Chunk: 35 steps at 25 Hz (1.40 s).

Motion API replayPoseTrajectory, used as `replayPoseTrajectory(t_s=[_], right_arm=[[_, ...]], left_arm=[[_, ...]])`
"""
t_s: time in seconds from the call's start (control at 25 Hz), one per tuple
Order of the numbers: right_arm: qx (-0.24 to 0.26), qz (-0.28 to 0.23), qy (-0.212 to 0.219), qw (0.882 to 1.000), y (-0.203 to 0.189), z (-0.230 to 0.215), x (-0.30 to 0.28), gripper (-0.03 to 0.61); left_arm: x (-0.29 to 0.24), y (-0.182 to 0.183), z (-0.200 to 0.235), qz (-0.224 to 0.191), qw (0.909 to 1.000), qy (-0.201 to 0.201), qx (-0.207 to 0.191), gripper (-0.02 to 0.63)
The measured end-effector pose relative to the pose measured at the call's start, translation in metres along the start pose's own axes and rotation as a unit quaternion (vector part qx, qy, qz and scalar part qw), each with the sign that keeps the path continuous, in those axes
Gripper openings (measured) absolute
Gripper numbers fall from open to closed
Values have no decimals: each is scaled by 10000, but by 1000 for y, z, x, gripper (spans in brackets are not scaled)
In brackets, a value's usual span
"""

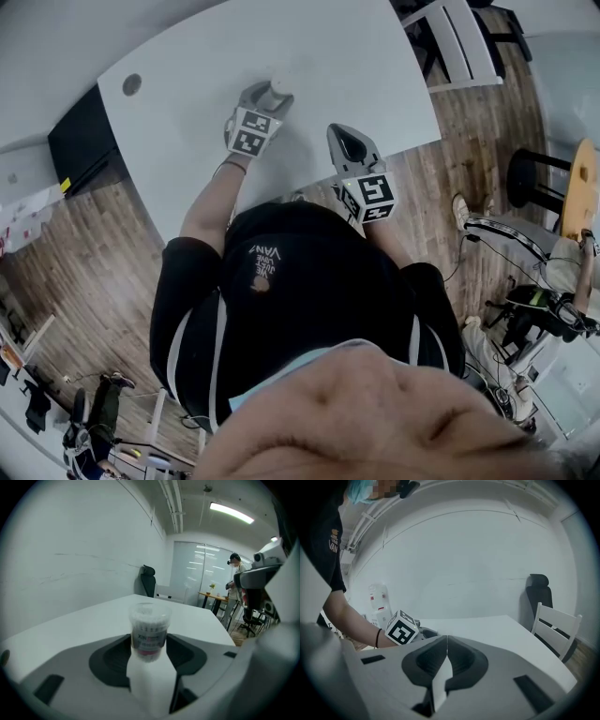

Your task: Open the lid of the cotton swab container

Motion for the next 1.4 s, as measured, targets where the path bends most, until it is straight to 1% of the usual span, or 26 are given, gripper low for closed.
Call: replayPoseTrajectory(t_s=[0.2,0.36,0.6,1.04,1.16,1.4], right_arm=[[30,-28,42,10000,2,4,4,12],[45,-268,98,9996,11,6,8,12],[84,-460,209,9987,21,9,17,12],[167,-751,449,9960,36,12,35,12],[172,-798,481,9955,36,9,41,12],[198,-907,581,9940,36,12,54,12]], left_arm=[[14,11,-9,-51,9999,0,-130,241],[27,20,-19,-156,9996,47,-234,241],[46,35,-36,-318,9989,129,-321,241],[79,55,-77,-462,9979,264,-382,241],[84,55,-87,-416,9982,308,-296,241],[98,53,-107,-414,9979,402,-305,241]])
Point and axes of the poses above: the fingertips, and each gripper's own axes: x backward along the fingers, z to its left, y out of its top, the point moved 2 cm from there along x, backward along the fingers, and after that the axes turned 15 degrees about -y, right-handed, at the moved point
